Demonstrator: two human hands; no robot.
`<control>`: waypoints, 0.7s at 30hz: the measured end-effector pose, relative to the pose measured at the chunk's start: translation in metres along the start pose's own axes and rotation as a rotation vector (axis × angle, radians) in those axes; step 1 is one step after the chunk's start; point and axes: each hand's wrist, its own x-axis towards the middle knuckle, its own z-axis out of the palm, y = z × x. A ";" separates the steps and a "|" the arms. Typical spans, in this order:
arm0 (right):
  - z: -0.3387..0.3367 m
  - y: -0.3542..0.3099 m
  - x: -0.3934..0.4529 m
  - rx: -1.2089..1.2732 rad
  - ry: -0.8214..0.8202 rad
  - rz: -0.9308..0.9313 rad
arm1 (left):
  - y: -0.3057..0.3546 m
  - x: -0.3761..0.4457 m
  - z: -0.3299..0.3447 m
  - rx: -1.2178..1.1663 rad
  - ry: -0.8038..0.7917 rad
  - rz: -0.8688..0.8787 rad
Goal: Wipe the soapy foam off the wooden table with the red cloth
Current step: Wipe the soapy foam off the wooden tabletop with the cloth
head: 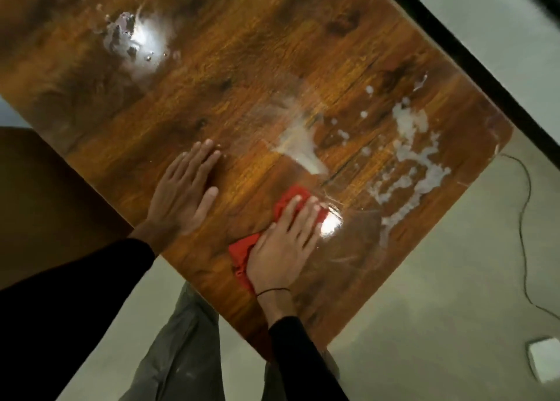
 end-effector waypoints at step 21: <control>-0.048 0.122 0.074 -0.223 -0.083 -0.639 | 0.131 -0.087 0.068 -0.106 0.178 -0.532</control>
